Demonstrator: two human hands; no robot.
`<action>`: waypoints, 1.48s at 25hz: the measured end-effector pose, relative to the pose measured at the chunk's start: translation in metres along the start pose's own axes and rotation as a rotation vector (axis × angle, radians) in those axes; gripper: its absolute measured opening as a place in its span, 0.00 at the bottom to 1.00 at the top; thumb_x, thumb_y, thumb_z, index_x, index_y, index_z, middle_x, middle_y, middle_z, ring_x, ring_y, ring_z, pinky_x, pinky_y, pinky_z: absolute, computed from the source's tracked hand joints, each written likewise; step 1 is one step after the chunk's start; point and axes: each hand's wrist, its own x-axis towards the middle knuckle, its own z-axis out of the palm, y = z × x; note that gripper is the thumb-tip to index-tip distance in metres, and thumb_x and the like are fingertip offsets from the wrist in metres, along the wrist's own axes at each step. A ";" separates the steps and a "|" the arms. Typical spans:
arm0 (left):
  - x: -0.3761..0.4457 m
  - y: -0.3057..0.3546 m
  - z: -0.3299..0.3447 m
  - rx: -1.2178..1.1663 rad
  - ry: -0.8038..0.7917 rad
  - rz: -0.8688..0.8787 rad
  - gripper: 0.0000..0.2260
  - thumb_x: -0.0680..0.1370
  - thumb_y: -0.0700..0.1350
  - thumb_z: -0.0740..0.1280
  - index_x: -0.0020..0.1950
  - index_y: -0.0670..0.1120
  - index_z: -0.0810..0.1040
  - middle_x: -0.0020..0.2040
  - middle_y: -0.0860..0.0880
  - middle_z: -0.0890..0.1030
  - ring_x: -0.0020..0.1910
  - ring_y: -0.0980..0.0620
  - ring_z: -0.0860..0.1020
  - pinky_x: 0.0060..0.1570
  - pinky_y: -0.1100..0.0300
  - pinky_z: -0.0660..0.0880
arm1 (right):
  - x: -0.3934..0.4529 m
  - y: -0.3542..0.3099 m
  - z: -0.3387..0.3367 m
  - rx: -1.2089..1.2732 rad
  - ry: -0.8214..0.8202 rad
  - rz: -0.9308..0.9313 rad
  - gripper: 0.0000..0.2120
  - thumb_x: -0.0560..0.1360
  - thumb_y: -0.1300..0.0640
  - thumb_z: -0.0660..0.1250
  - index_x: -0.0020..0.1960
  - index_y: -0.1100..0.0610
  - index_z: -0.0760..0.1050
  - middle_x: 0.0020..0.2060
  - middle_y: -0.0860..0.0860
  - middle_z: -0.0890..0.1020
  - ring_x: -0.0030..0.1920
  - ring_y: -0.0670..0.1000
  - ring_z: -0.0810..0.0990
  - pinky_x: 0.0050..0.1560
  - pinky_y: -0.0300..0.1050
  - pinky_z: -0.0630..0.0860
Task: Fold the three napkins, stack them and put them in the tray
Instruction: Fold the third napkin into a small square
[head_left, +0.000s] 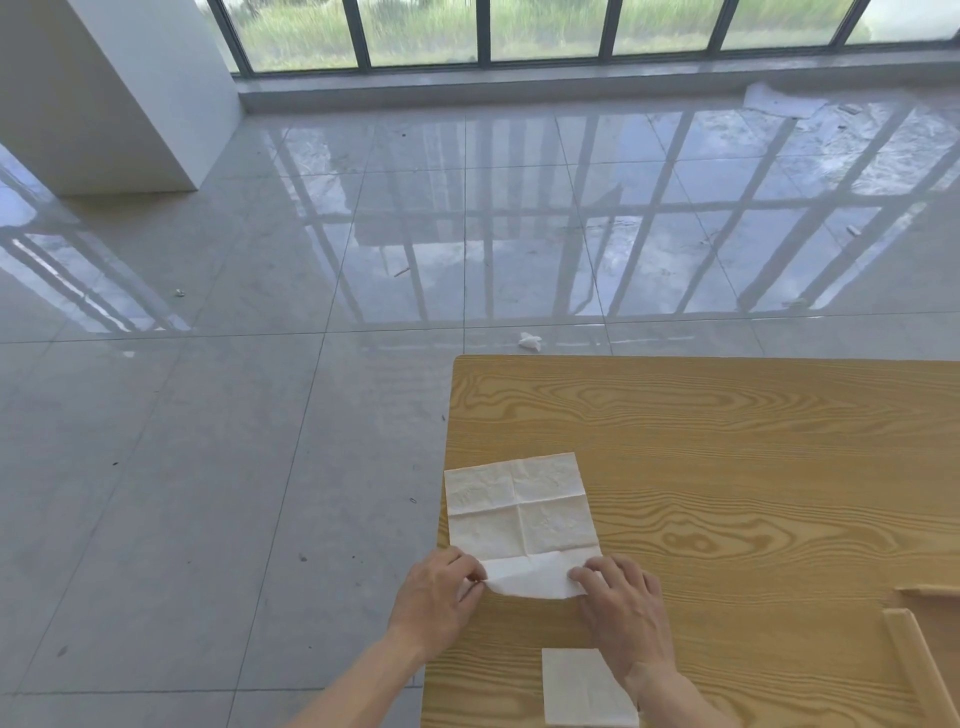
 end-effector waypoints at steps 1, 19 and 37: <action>-0.002 0.000 -0.001 -0.007 -0.002 0.006 0.03 0.78 0.49 0.66 0.50 0.54 0.79 0.49 0.60 0.77 0.48 0.59 0.74 0.50 0.63 0.73 | -0.002 0.001 -0.001 0.018 0.023 0.001 0.15 0.62 0.58 0.79 0.44 0.46 0.79 0.43 0.42 0.81 0.49 0.52 0.79 0.47 0.48 0.74; 0.007 0.013 -0.009 -0.003 0.076 -0.013 0.04 0.78 0.46 0.66 0.50 0.53 0.80 0.47 0.58 0.82 0.47 0.58 0.78 0.53 0.61 0.73 | -0.001 0.013 -0.020 0.275 -0.006 0.188 0.03 0.76 0.49 0.67 0.44 0.42 0.78 0.38 0.33 0.78 0.46 0.42 0.72 0.48 0.45 0.64; 0.039 0.011 -0.002 0.157 0.021 -0.216 0.13 0.78 0.49 0.64 0.62 0.54 0.72 0.54 0.55 0.76 0.51 0.54 0.75 0.53 0.59 0.71 | 0.040 0.030 -0.002 0.040 -0.097 0.286 0.10 0.74 0.47 0.67 0.55 0.42 0.76 0.50 0.40 0.80 0.56 0.48 0.73 0.53 0.47 0.67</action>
